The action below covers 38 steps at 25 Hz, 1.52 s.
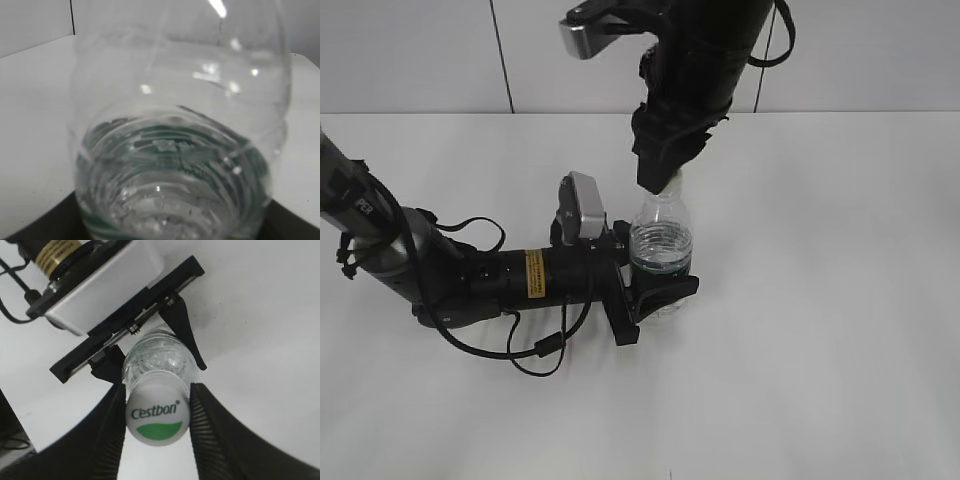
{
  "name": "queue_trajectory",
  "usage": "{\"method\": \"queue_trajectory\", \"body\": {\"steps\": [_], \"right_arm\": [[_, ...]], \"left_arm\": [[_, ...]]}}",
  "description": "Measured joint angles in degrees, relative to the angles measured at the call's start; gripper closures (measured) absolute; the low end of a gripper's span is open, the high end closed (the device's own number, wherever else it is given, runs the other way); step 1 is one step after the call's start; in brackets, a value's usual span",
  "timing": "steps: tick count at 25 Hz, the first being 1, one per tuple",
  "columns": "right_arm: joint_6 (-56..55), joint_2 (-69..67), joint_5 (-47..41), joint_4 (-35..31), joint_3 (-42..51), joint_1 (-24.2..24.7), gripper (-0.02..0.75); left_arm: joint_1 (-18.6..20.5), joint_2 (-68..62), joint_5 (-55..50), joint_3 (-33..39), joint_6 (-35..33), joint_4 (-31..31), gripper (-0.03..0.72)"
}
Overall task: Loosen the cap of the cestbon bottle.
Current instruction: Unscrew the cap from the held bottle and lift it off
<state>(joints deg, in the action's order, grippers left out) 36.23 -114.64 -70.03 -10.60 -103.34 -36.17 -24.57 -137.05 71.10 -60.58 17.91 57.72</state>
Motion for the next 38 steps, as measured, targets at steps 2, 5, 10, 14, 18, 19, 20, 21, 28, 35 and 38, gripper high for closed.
{"method": "queue_trajectory", "body": {"steps": [2, 5, 10, 14, 18, 19, 20, 21, 28, 35, 38], "right_arm": [[6.4, 0.0, 0.0, -0.2, 0.0, 0.0, 0.443], [16.3, 0.0, 0.0, -0.4, 0.0, 0.0, 0.443], [32.2, 0.0, 0.0, -0.5, 0.0, 0.0, 0.443], [41.5, 0.0, 0.0, -0.4, 0.0, 0.0, 0.443], [46.2, 0.0, 0.0, 0.3, 0.0, 0.0, 0.443], [47.2, 0.0, 0.0, 0.6, 0.0, 0.0, 0.443], [48.2, 0.0, 0.0, 0.8, 0.0, 0.0, 0.443], [49.1, 0.0, 0.0, 1.1, 0.0, 0.0, 0.443], [53.9, 0.3, 0.0, 1.8, 0.0, -0.3, 0.443], [55.0, 1.5, 0.0, 3.2, 0.0, -1.8, 0.443], [55.3, 2.2, 0.0, 3.8, 0.0, -2.3, 0.443]], "left_arm": [[0.0, 0.0, 0.0, 0.0, -0.1, 0.1, 0.286], [0.0, 0.0, 0.0, 0.0, -0.1, 0.1, 0.286], [0.0, 0.0, -0.1, 0.0, -0.1, 0.1, 0.286], [0.0, 0.0, -0.1, 0.0, 0.2, 0.1, 0.286], [0.0, 0.0, -0.1, 0.0, 0.2, 0.0, 0.286], [0.0, 0.0, -0.1, 0.0, 0.2, 0.0, 0.286], [0.0, 0.0, -0.1, 0.0, 0.2, 0.0, 0.286], [0.0, 0.0, -0.1, 0.0, 0.2, 0.0, 0.286], [0.0, 0.0, -0.1, 0.0, 0.3, 0.0, 0.286], [0.0, 0.0, -0.1, 0.0, 0.4, 0.0, 0.286], [0.0, 0.0, -0.1, 0.0, 0.2, 0.0, 0.286]]}}
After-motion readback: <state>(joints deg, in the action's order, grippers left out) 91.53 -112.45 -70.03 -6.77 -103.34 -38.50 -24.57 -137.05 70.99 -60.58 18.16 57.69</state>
